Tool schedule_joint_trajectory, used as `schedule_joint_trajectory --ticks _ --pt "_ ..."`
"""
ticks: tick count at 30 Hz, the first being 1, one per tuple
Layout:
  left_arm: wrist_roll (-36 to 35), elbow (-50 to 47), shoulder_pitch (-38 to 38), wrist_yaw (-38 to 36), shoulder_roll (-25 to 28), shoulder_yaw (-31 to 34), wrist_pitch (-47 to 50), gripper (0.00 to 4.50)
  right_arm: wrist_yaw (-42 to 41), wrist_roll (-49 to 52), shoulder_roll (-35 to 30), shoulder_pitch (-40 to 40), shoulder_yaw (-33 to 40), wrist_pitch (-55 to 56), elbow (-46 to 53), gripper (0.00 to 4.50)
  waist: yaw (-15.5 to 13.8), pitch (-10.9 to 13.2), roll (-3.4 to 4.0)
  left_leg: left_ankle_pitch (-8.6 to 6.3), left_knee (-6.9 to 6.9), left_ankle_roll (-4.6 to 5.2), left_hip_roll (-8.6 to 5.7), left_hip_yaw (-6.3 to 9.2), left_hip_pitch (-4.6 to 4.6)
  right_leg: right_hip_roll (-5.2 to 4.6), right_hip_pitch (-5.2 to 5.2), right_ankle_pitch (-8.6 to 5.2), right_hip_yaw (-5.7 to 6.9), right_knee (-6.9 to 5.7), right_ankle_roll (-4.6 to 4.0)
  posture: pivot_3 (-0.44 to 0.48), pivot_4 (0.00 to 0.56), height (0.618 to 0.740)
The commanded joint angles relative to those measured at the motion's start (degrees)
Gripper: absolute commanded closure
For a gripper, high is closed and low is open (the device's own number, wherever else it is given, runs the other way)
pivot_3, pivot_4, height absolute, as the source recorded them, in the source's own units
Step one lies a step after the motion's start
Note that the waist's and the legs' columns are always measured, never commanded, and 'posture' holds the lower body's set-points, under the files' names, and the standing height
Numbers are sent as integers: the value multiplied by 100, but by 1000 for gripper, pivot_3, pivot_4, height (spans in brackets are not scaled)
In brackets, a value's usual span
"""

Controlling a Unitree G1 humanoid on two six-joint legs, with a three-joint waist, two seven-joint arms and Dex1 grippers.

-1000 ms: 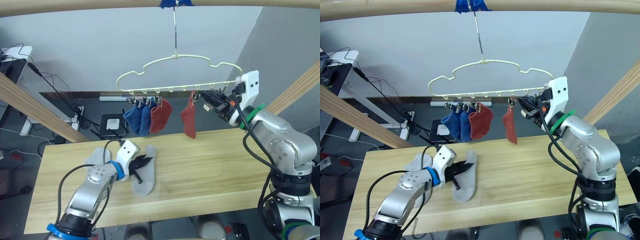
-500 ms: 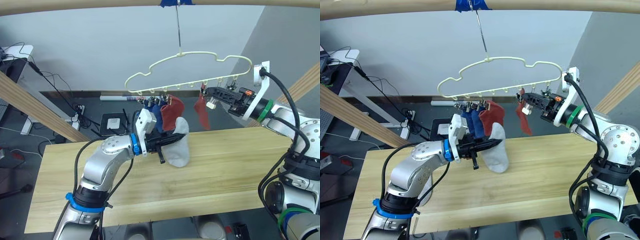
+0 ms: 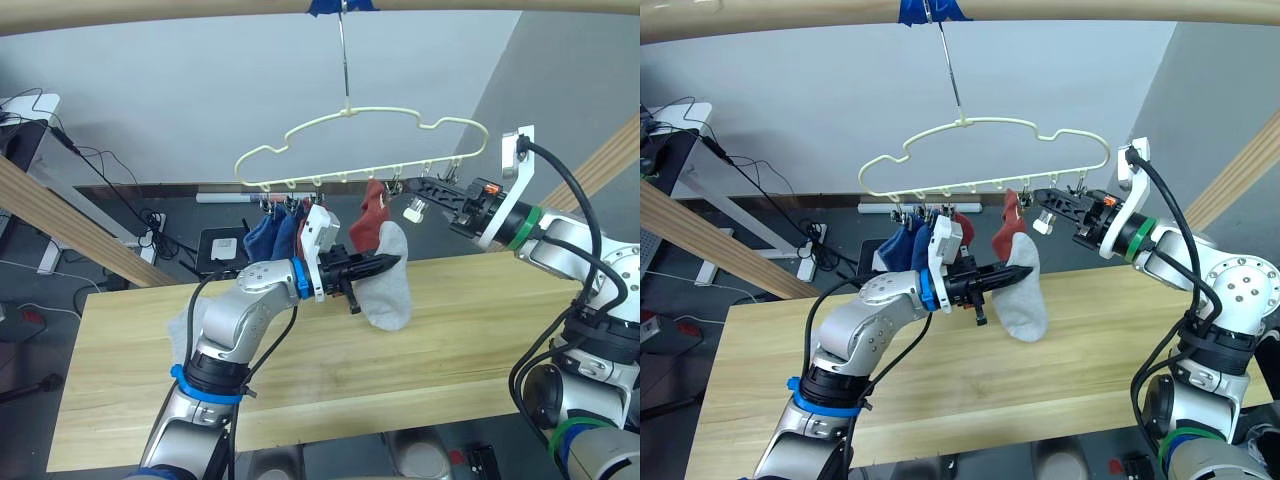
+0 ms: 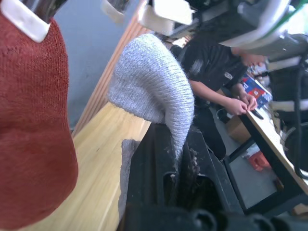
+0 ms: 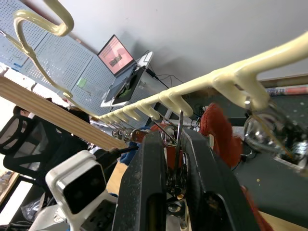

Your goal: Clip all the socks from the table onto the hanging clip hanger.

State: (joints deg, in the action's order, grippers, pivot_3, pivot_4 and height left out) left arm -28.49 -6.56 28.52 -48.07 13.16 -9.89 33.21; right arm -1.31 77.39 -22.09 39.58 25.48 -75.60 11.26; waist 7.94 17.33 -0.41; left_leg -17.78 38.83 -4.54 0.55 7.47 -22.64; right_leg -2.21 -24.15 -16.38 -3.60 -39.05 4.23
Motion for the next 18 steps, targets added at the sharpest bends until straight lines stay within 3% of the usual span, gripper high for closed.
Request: schedule_joint_trajectory --ticks 1,18 --pt "-57 -9 243 37 -130 16 -59 4452 178 363 -83 -53 -49 215 263 4330 4 1 0 0 1 0 0 -1 0 0 0 0 -1 0 0 -195 310 740" --pt "-280 206 557 42 -466 175 94 4452 567 1085 -430 -275 -543 817 261 4330 4 2 -1 0 1 1 0 -2 0 0 0 0 -1 1 0 -197 315 740"
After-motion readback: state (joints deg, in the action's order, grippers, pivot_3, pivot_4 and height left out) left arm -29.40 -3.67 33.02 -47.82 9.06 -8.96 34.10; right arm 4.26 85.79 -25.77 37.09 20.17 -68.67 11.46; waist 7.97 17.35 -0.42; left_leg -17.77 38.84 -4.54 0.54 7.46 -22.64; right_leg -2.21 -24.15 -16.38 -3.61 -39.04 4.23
